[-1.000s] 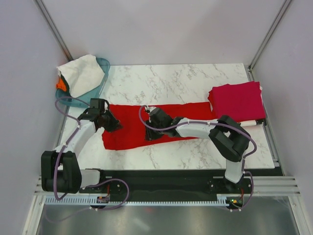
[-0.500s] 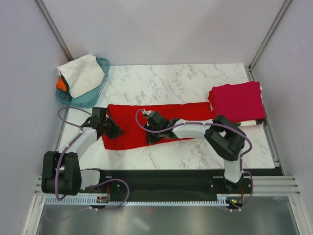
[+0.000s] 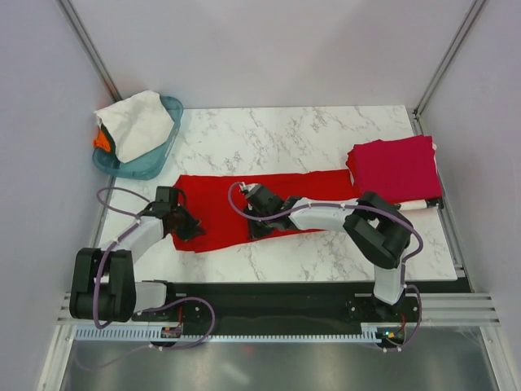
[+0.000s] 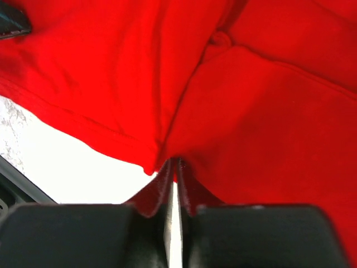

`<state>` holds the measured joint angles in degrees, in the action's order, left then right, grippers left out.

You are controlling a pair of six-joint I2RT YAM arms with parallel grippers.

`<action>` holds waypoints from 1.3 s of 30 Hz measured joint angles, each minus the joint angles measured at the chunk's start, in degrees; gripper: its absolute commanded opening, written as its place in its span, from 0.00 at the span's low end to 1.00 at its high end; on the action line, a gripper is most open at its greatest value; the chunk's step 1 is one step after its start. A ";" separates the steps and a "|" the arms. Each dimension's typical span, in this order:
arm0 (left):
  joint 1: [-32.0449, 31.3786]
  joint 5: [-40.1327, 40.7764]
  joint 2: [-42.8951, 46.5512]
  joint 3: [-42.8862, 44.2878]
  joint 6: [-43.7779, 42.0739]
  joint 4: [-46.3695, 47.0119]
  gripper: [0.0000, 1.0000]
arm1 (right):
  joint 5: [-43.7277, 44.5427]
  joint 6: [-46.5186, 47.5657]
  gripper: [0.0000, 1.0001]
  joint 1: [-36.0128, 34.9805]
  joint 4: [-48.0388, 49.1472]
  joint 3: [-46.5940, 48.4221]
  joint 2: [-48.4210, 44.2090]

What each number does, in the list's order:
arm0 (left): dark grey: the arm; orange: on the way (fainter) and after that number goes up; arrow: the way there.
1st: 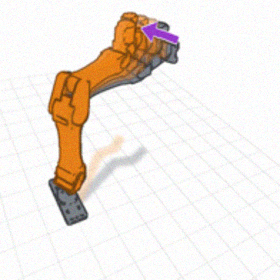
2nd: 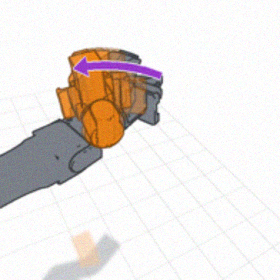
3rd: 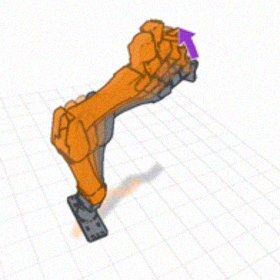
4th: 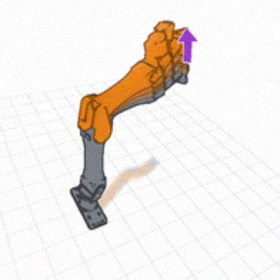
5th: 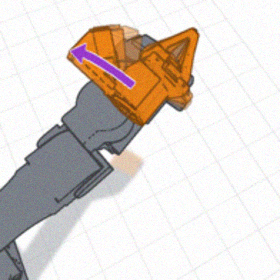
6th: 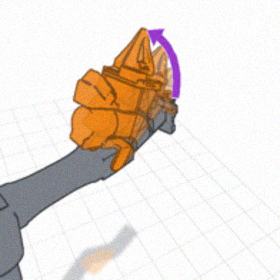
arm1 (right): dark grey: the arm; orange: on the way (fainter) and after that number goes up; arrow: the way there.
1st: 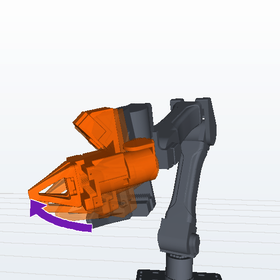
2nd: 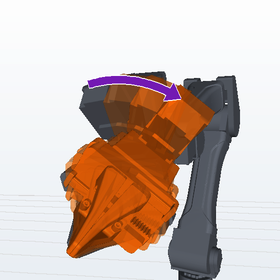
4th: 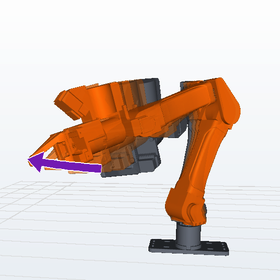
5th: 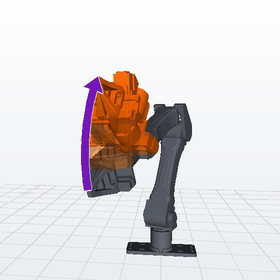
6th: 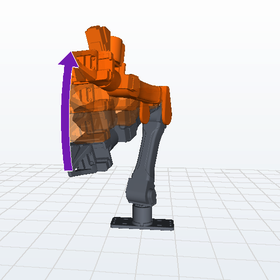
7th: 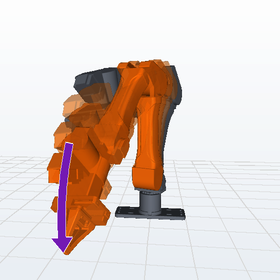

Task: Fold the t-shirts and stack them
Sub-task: Fold the tshirt

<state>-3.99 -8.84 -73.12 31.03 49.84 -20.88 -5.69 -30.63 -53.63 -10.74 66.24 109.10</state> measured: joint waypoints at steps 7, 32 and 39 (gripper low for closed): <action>-0.31 1.31 3.61 -0.55 0.28 -0.85 0.02 | 0.61 0.50 0.27 0.72 -1.53 -0.02 -2.12; -0.42 7.26 -13.18 21.40 -2.75 -4.28 0.02 | 22.56 3.17 0.00 21.00 -14.82 -12.24 -20.94; -1.64 7.87 -22.36 24.68 -1.01 -4.31 0.02 | 27.43 2.80 0.00 22.47 -15.17 -13.00 -16.57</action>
<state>-5.63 -0.97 -95.48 55.70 48.84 -25.19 21.74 -27.83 -31.16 -25.91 53.23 92.53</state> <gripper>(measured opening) 0.026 0.010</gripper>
